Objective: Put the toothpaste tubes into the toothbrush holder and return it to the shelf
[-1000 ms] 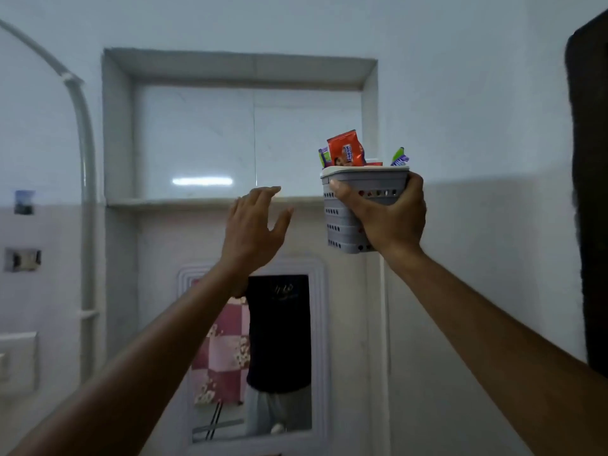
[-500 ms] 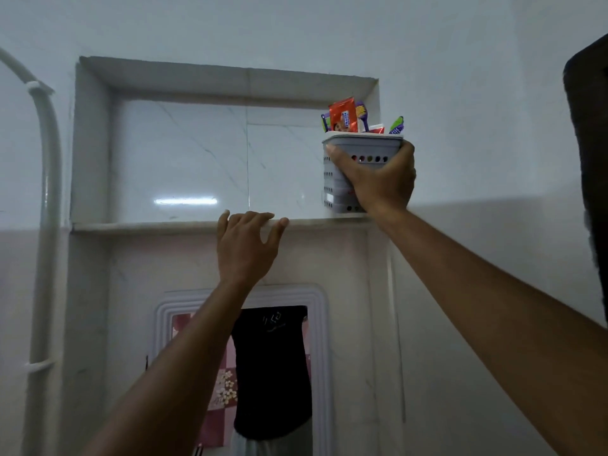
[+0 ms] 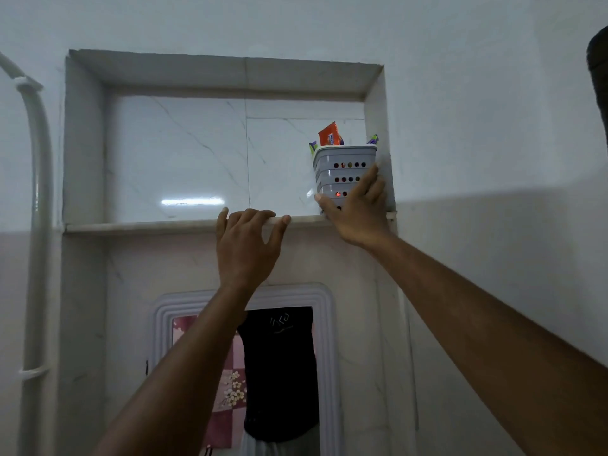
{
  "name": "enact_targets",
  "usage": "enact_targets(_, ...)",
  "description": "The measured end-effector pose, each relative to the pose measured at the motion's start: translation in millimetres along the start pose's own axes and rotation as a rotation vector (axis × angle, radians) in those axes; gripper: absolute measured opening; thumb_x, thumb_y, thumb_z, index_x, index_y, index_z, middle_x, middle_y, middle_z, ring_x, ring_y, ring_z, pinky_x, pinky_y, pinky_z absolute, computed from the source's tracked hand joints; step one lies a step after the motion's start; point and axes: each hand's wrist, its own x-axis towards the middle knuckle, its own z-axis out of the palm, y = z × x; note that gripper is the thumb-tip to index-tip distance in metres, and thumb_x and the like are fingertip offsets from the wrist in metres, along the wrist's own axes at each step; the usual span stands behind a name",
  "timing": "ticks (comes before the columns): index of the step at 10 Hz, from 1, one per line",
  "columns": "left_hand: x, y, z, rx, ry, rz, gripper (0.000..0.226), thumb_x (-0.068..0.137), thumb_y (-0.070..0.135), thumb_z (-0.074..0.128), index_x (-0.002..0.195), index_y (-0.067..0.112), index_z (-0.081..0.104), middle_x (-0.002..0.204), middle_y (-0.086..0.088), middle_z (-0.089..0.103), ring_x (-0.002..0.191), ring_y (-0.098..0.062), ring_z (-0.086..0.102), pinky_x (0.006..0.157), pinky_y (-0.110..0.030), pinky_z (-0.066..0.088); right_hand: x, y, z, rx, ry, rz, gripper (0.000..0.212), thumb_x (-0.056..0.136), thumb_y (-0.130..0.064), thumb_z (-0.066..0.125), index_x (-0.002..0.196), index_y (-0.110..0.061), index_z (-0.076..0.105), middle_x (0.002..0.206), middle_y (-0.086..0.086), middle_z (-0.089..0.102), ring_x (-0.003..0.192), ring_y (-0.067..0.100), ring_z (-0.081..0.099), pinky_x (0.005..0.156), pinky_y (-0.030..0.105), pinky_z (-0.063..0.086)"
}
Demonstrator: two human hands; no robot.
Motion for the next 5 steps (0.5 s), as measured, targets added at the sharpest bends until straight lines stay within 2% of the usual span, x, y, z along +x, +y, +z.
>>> enact_targets(1,-1,0,-2,-0.003,-0.003,0.001,0.049,0.105,0.066,0.05,0.116,0.027,0.078,0.117,0.008,0.077,0.122,-0.019,0.065,0.132,-0.045,0.022,-4,5,-1,-0.058,-0.103,0.004,0.127,0.103,-0.082,0.043,0.169,-0.007,-0.035,0.182,0.025,-0.025,0.173,0.043,-0.007,0.137,0.057,0.011)
enact_targets(2,-1,2,-5,-0.003,-0.026,-0.011,0.049,0.105,0.067,0.05,0.115,0.028,0.078,0.117,0.009,0.078,0.123,-0.018,0.065,0.131,-0.045,0.022,-8,8,-1,-0.084,-0.135,-0.006,0.123,0.105,-0.082,0.039,0.167,-0.008,-0.038,0.181,0.024,-0.031,0.173,0.042,-0.013,0.138,0.056,0.005)
enact_targets(3,-1,5,-8,-0.012,-0.047,-0.017,0.051,0.105,0.067,0.05,0.117,0.027,0.078,0.12,0.008,0.078,0.126,-0.019,0.064,0.132,-0.044,0.021,-15,11,-2,-0.081,-0.143,-0.028,0.127,0.103,-0.082,0.044,0.169,-0.008,-0.036,0.182,0.022,-0.027,0.173,0.042,-0.01,0.138,0.055,0.006)
enact_targets(4,1,4,-11,-0.02,-0.067,-0.008,0.052,0.105,0.066,0.05,0.121,0.026,0.078,0.126,0.006,0.077,0.13,-0.02,0.063,0.132,-0.044,0.02,-22,14,-2,-0.038,-0.084,-0.047,0.128,0.101,-0.082,0.052,0.173,-0.01,-0.026,0.184,0.018,-0.018,0.173,0.041,-0.003,0.137,0.055,0.012)
enact_targets(5,4,0,-14,-0.042,-0.093,0.008,0.05,0.108,0.06,0.049,0.129,0.024,0.076,0.132,0.003,0.076,0.135,-0.021,0.061,0.133,-0.045,0.019,-31,16,-3,0.007,0.067,-0.075,0.12,0.1,-0.077,0.061,0.177,-0.01,-0.003,0.184,0.021,-0.003,0.171,0.043,0.008,0.137,0.061,0.021)
